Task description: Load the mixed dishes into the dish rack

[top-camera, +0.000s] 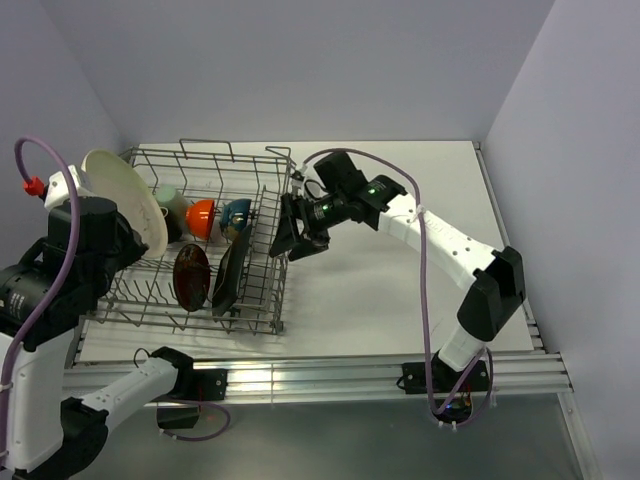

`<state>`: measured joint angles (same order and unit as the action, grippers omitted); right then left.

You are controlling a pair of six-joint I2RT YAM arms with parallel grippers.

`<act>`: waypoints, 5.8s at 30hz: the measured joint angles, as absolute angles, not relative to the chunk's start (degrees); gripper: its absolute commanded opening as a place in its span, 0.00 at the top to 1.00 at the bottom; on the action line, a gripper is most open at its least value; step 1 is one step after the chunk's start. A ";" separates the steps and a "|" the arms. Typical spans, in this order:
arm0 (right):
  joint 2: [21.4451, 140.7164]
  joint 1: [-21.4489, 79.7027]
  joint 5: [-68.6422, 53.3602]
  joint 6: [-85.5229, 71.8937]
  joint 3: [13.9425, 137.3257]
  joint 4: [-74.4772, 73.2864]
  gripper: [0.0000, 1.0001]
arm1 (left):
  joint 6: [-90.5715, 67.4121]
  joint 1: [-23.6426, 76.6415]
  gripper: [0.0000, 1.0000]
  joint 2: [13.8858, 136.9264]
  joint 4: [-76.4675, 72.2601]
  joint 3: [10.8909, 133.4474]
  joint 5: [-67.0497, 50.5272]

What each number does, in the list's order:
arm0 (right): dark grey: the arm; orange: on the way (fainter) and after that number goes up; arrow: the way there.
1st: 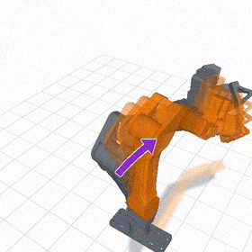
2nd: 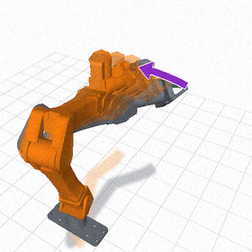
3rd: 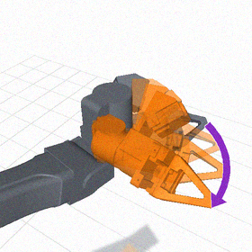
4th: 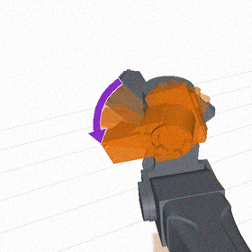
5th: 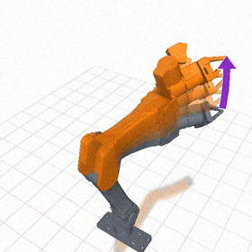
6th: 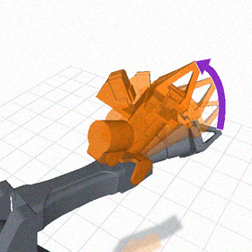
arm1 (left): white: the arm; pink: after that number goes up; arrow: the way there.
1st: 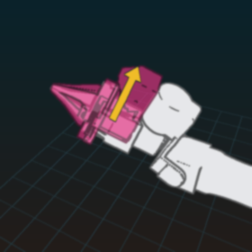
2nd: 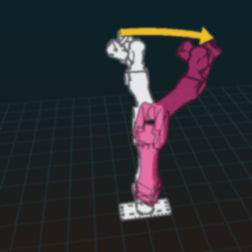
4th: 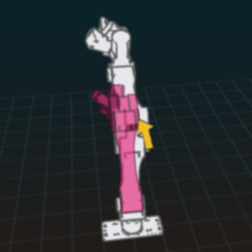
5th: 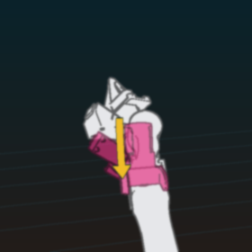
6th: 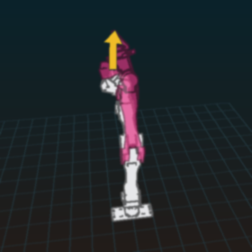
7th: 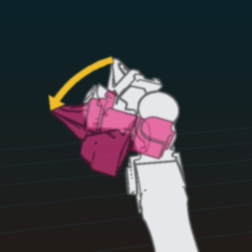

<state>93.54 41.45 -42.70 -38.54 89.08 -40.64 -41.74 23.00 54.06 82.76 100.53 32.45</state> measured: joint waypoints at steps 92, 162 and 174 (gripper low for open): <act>93.65 27.33 -40.10 -35.09 87.61 -42.50 1.00 | -44.73 27.55 0.20 65.54 76.53 73.95 11.42; 77.19 29.58 -25.08 -44.10 72.82 -38.59 0.00 | -54.06 27.83 0.01 57.04 44.73 82.39 -2.17; 58.22 29.63 -22.39 -32.05 58.46 -41.69 0.00 | -64.79 25.82 0.01 54.81 19.03 60.51 -19.16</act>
